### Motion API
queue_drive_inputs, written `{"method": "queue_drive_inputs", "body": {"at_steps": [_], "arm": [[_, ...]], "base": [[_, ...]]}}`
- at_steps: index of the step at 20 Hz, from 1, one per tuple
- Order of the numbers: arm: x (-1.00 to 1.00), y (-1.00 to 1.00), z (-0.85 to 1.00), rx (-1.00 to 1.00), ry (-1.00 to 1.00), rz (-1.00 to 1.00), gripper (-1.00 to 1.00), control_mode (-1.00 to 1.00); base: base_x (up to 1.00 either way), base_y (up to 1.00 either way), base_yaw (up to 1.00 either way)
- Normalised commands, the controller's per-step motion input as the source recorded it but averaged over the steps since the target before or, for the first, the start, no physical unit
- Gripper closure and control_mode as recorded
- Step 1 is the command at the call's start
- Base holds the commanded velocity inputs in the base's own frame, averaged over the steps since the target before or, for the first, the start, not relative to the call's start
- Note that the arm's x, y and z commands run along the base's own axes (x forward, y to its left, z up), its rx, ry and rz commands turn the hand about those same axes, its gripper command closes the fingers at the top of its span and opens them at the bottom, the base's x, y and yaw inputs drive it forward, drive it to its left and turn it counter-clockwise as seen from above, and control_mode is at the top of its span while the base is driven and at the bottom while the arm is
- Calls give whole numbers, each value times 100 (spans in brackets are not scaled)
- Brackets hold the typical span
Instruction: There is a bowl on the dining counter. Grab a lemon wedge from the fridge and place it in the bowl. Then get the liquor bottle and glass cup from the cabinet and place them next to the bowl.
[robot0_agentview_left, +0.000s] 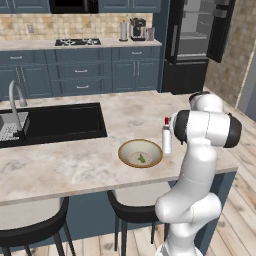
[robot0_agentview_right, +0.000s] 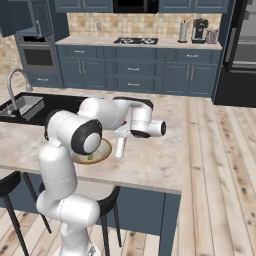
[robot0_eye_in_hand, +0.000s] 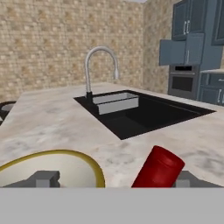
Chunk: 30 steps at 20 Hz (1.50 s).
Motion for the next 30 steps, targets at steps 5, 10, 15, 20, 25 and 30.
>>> {"method": "queue_drive_inputs", "body": {"at_steps": [5, 10, 15, 20, 25, 30], "arm": [[-27, 0, 0, 0, 0, 0, -100, -100], [-29, 0, 0, 0, 0, 0, -100, -100], [-41, 0, 5, 0, -9, 0, -100, -100], [-33, 0, 11, 0, -12, 0, -100, -100], [-16, 0, 13, 0, -9, 0, -100, -100], [0, 0, 24, 0, -6, 0, -100, -100]], "base": [[0, 0, 0], [0, 0, 0], [0, 0, 0], [0, 0, 0], [0, 0, 0], [0, 0, 0]]}}
